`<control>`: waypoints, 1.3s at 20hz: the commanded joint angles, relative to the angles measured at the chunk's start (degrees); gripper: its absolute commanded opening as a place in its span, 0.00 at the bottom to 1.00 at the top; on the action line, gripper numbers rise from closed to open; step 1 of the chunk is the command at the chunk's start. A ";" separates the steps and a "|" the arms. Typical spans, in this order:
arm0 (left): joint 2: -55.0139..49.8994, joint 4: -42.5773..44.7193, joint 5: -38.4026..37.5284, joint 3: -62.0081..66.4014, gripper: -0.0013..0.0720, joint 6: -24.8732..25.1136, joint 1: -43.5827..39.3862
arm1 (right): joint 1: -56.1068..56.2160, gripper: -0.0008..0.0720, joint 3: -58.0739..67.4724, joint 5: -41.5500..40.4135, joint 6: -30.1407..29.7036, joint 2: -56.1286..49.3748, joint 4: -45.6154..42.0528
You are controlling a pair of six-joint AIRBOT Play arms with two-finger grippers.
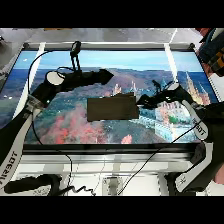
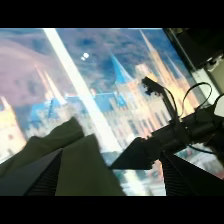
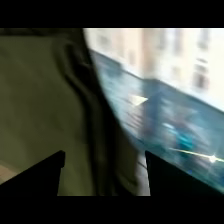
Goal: Fold the clothes and pants, and hang the long-sleeved shirts on hangers.
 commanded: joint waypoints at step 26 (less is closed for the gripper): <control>22.01 52.72 -22.03 -0.02 0.38 0.22 15.47 | -32.89 0.03 10.71 16.44 39.98 47.95 -53.53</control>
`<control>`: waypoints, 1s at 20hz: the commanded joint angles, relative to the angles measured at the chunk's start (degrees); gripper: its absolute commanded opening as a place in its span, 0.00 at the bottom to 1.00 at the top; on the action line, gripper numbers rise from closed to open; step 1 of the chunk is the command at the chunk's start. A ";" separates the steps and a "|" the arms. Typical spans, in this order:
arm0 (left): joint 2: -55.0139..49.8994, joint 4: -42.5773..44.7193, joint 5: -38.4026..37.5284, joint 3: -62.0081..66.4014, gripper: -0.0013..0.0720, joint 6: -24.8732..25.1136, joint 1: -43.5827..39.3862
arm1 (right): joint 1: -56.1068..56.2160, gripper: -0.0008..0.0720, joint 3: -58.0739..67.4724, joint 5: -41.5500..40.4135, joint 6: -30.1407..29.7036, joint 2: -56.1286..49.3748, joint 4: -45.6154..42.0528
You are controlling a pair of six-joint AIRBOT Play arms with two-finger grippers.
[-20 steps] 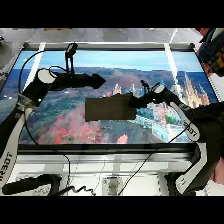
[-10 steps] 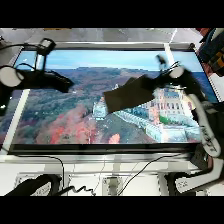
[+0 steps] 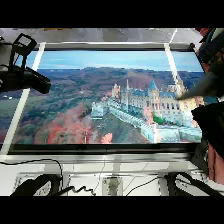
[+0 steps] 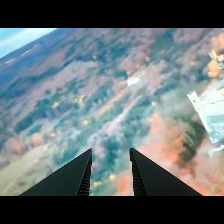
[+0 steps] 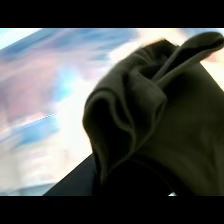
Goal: Fold the clothes and pants, and hang the long-sleeved shirts on hangers.
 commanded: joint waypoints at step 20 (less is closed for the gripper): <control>0.26 1.05 -0.04 -0.02 0.38 0.00 0.13 | -38.47 0.03 -2.25 19.96 3.85 8.28 -1.18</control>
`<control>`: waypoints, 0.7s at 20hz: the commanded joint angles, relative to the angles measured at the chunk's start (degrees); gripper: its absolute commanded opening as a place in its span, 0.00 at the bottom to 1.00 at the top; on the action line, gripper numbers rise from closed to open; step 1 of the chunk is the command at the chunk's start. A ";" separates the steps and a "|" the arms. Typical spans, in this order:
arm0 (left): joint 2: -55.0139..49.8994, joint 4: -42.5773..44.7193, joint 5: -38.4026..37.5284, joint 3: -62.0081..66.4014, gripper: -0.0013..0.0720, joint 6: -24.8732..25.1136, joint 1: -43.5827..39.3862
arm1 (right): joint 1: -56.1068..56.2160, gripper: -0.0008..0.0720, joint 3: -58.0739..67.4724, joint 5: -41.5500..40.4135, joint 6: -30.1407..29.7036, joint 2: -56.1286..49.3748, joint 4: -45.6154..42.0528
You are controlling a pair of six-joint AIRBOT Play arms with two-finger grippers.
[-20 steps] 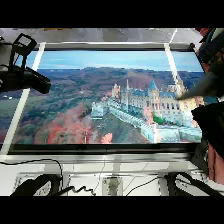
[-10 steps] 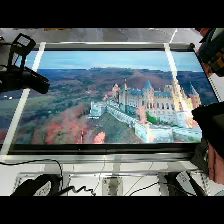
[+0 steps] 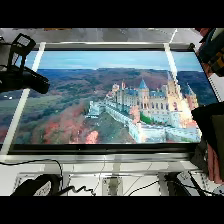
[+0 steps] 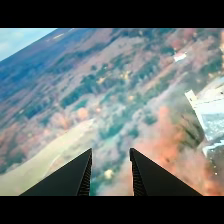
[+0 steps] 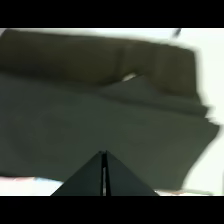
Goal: Fold the clothes and pants, and hang the long-sleeved shirts on hangers.
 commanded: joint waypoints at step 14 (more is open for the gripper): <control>0.04 0.02 0.02 -0.02 0.38 0.00 0.02 | 59.93 0.03 -3.76 -14.93 -20.92 -1.75 1.01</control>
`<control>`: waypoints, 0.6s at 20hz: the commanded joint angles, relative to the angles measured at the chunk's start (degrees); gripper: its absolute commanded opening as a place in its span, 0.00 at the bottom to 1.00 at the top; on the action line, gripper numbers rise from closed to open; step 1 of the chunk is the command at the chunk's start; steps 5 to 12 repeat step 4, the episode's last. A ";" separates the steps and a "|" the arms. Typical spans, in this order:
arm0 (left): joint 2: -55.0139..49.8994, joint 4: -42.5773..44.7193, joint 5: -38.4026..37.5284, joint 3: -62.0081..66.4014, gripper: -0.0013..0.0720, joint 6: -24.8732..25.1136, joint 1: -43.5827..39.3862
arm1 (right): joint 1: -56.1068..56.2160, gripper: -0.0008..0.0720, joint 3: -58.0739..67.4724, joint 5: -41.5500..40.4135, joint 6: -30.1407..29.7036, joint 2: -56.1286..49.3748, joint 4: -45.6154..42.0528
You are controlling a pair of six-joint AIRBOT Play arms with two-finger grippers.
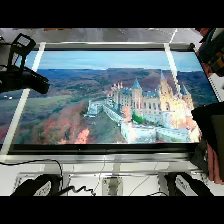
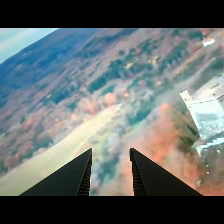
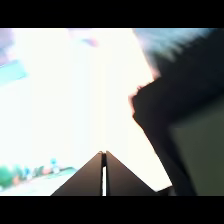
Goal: Fold the clothes and pants, and hang the long-sleeved shirts on hangers.
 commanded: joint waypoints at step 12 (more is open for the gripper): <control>0.04 0.00 0.00 -0.02 0.38 0.00 0.02 | 18.56 0.03 -0.04 -3.13 -7.28 -0.04 -3.54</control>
